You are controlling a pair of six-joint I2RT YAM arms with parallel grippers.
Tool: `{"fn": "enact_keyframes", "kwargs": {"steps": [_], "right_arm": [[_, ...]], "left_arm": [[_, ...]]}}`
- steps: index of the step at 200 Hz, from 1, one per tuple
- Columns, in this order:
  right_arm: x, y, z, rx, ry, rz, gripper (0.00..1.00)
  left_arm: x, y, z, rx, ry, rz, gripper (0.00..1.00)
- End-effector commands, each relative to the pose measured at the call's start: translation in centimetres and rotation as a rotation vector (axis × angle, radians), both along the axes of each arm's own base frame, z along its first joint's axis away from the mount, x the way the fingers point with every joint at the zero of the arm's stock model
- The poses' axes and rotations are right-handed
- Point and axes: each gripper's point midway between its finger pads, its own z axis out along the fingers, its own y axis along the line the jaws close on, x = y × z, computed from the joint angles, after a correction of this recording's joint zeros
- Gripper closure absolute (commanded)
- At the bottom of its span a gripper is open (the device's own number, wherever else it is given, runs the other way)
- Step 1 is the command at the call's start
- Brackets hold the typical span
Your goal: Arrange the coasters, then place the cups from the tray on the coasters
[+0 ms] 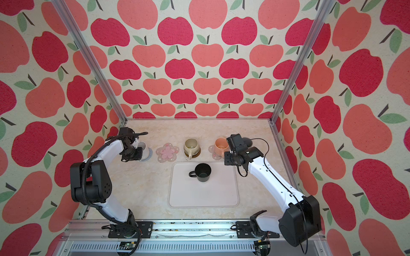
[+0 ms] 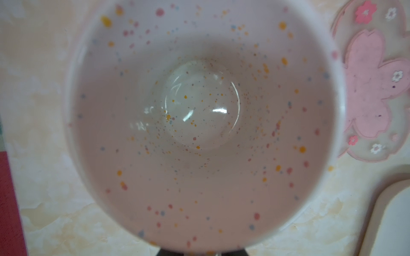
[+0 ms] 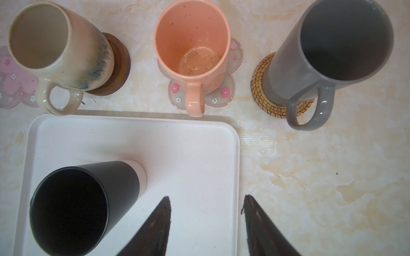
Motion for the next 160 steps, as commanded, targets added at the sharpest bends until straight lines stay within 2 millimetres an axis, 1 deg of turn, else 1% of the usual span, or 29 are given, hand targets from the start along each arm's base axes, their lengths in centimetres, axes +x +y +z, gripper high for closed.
{"fn": "enact_keyframes", "kwargs": {"steps": [1, 40, 95, 126, 148, 160], "right_arm": [[0.0, -0.3, 0.4, 0.015, -0.016, -0.022, 0.44], [-0.1, -0.4, 0.6, 0.018, -0.022, -0.022, 0.44], [-0.2, -0.5, 1.0, 0.024, -0.033, -0.027, 0.44], [-0.4, -0.5, 1.0, 0.029, -0.033, -0.026, 0.44], [-0.6, -0.7, 1.3, 0.033, -0.038, -0.030, 0.44], [-0.8, -0.8, 1.4, 0.036, -0.044, -0.033, 0.44]], "left_arm": [[0.3, 0.3, -0.2, 0.033, 0.009, -0.003, 0.94], [-0.1, 0.1, 0.0, 0.033, 0.017, 0.006, 0.86], [-1.2, -0.4, 0.0, 0.007, 0.054, 0.024, 0.85], [-1.5, -0.3, -0.3, 0.007, 0.060, 0.033, 0.81], [-1.8, -0.4, -0.3, 0.005, 0.072, 0.041, 0.75], [-1.9, -0.3, -0.3, 0.009, 0.073, 0.044, 0.75]]}}
